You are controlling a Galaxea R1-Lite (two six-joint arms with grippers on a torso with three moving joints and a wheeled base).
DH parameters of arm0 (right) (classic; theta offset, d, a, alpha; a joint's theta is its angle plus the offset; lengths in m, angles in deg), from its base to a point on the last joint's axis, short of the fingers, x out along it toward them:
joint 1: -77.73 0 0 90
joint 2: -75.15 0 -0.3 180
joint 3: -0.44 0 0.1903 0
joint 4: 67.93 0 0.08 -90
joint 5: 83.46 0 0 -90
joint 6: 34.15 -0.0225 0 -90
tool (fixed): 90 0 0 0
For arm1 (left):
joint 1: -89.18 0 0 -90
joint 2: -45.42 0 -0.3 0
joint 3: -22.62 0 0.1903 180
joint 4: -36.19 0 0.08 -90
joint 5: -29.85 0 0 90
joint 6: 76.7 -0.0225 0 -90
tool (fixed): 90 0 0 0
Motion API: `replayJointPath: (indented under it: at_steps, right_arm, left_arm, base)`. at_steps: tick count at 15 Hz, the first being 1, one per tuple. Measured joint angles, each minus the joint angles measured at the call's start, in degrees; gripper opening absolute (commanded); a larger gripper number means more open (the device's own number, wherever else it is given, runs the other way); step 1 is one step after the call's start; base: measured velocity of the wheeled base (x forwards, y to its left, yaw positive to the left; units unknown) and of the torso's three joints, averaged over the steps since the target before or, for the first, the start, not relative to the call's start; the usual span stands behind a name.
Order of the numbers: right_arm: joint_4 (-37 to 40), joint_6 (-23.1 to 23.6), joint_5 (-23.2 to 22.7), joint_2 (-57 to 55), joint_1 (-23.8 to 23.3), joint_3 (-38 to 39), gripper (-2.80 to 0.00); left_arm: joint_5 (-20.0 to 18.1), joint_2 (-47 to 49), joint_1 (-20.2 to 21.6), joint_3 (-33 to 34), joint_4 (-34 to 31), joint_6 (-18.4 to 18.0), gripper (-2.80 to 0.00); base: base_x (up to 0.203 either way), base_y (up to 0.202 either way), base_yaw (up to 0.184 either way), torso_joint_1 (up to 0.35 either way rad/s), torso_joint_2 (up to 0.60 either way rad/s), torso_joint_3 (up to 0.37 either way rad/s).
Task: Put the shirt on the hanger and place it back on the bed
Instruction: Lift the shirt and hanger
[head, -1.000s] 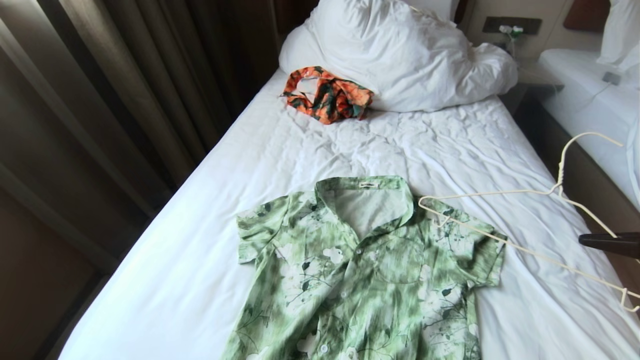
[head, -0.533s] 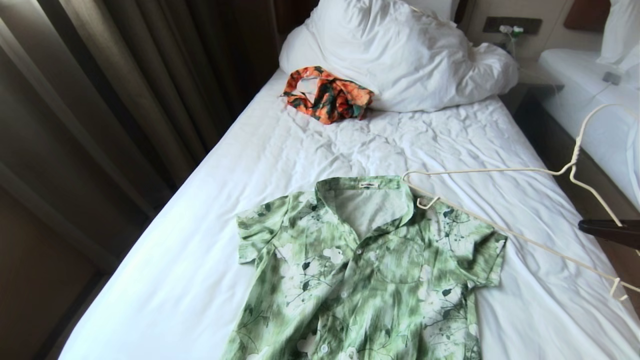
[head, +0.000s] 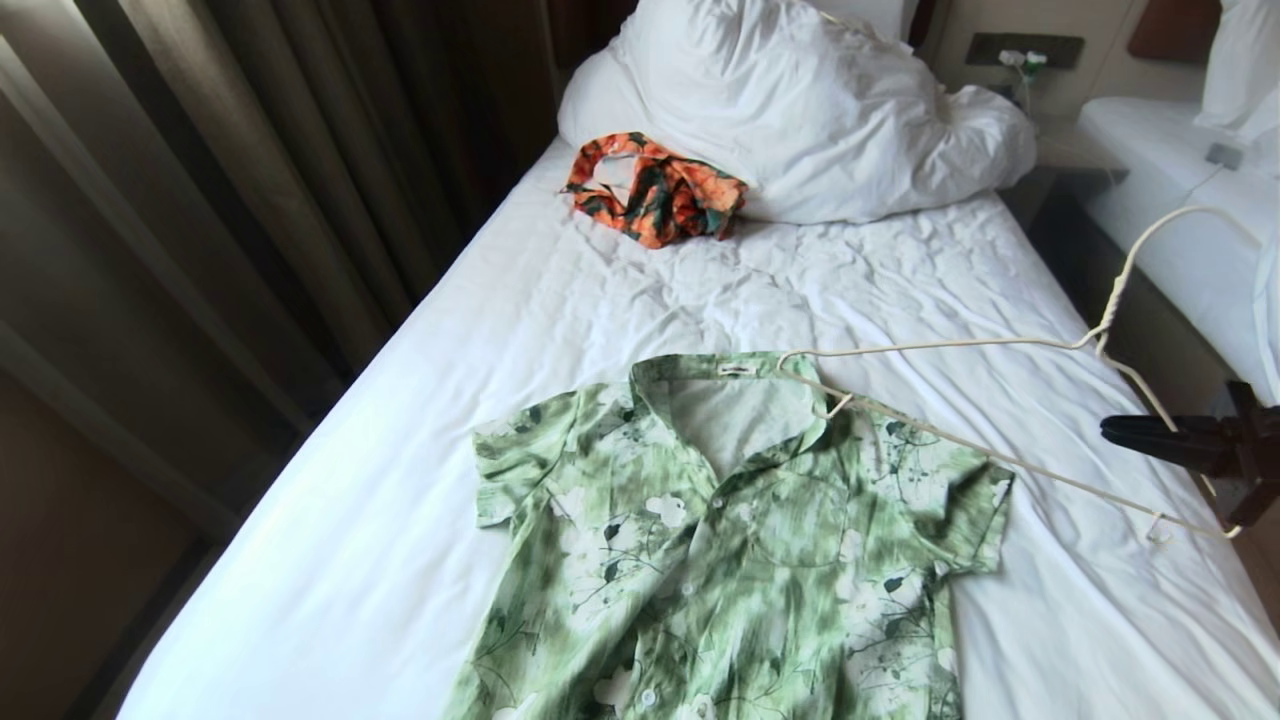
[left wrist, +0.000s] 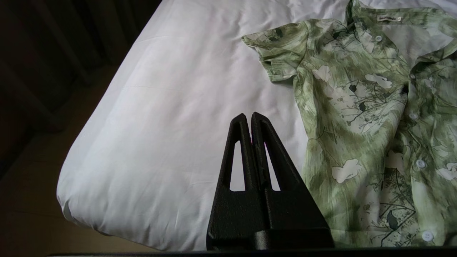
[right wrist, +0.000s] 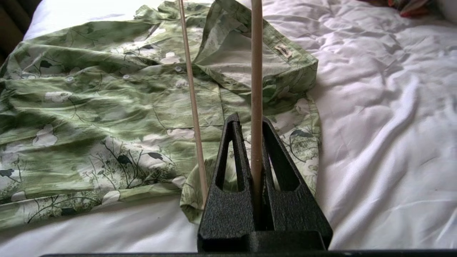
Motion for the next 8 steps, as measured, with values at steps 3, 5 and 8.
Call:
replayJointPath:
  at_steps: [3, 5, 8]
  right_arm:
    - [-1.43, -0.23, -1.04, -1.69, -0.05, -0.19, -2.80]
    - [-1.50, -0.84, -1.08, -2.00, -0.55, -1.40, -2.80]
    - [-1.39, -1.03, -1.63, -2.03, -1.05, -2.11, -2.80]
  left_arm:
    - [-0.62, 0.00, 0.00, -0.04, 0.02, -0.03, -2.80]
    - [-0.05, 0.00, 0.00, -0.04, -0.02, -0.03, -2.80]
    - [-1.21, 0.32, -0.12, -2.27, -0.75, -3.39, -2.80]
  base:
    - [0.000, 0.000, 0.000, 0.000, 0.00, 0.000]
    - [0.000, 0.000, 0.000, 0.000, 0.00, 0.000]
    - [0.000, 0.000, 0.000, 0.000, 0.00, 0.000]
